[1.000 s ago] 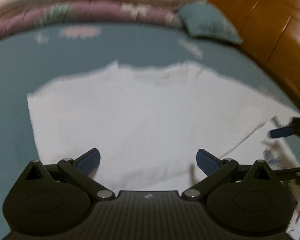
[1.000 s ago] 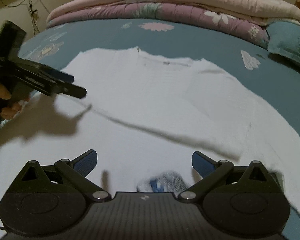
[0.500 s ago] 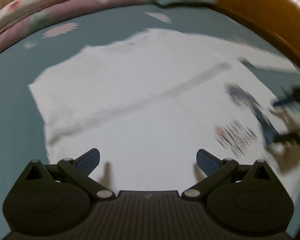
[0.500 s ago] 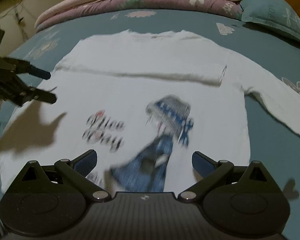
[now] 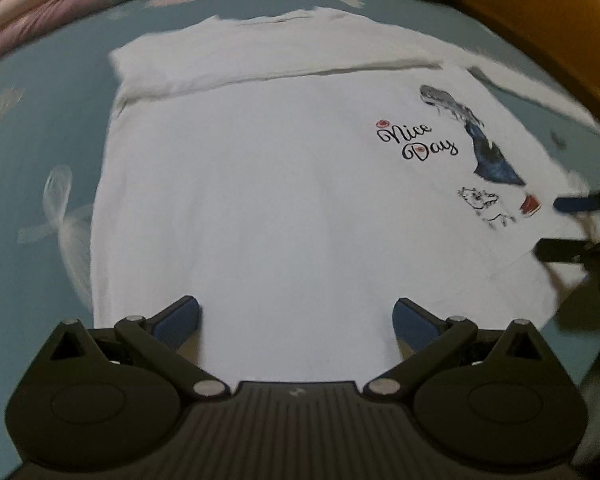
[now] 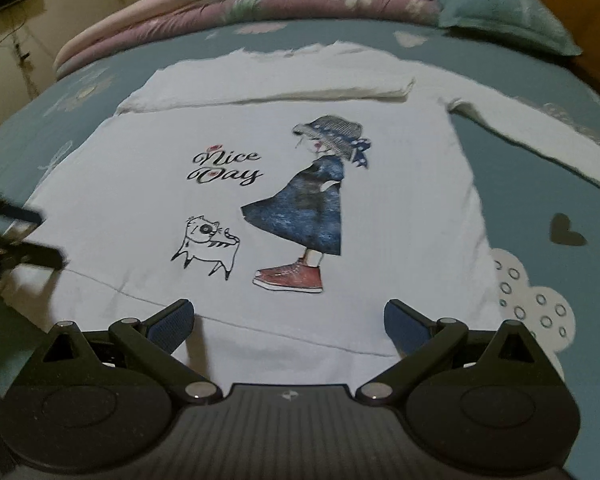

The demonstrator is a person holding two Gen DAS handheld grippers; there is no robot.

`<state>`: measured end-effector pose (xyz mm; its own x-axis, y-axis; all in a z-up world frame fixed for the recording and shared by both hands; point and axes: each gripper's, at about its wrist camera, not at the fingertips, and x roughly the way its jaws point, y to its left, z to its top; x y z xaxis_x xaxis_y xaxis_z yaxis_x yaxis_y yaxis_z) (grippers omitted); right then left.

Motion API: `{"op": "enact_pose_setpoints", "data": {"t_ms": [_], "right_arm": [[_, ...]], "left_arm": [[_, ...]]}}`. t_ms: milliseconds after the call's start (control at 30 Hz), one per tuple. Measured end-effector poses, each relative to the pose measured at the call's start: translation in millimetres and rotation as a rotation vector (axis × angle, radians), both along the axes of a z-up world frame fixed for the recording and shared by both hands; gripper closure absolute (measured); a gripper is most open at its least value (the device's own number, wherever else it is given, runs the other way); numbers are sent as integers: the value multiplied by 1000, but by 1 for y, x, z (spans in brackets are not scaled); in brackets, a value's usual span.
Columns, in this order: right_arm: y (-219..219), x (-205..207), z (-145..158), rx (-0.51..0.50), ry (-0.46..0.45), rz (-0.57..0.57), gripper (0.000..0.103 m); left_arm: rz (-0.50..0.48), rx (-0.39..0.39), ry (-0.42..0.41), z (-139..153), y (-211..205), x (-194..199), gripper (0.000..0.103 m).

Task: Fold clothes
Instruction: 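Move the right gripper across the shirt body toward the sleeve cuff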

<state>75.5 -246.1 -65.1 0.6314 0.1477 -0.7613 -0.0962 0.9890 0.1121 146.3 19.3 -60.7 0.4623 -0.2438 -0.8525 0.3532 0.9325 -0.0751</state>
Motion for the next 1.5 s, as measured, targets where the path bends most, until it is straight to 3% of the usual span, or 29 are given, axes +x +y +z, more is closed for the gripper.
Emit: {"op": "enact_pose_setpoints", "data": {"t_ms": [133, 300, 467, 567, 700, 867, 1100, 1200, 1300, 1500], "right_arm": [[10, 1, -1, -73, -12, -7, 0], [8, 13, 12, -14, -10, -18, 0], [26, 60, 35, -1, -178, 44, 0], [32, 107, 24, 17, -141, 19, 0], [33, 131, -1, 18, -63, -18, 0], [45, 76, -7, -51, -80, 23, 0], [54, 7, 3, -43, -55, 96, 0], [60, 5, 8, -36, -78, 118, 0], [62, 7, 2, -11, -26, 107, 0], [50, -8, 13, -36, -87, 109, 0]], "left_arm": [[42, -9, -4, 10, 5, -20, 1], [100, -23, -40, 21, 14, -30, 1], [155, -21, -61, 25, 24, -36, 1], [187, -19, -73, 28, 30, -39, 1], [202, -23, -84, 30, 32, -40, 1], [192, -33, -91, 29, 29, -39, 1], [179, -47, -100, 28, 24, -37, 1], [169, -48, -116, 31, 19, -37, 1], [158, -62, -137, 38, 13, -39, 1], [151, -45, -110, 33, 7, -39, 1]]}}
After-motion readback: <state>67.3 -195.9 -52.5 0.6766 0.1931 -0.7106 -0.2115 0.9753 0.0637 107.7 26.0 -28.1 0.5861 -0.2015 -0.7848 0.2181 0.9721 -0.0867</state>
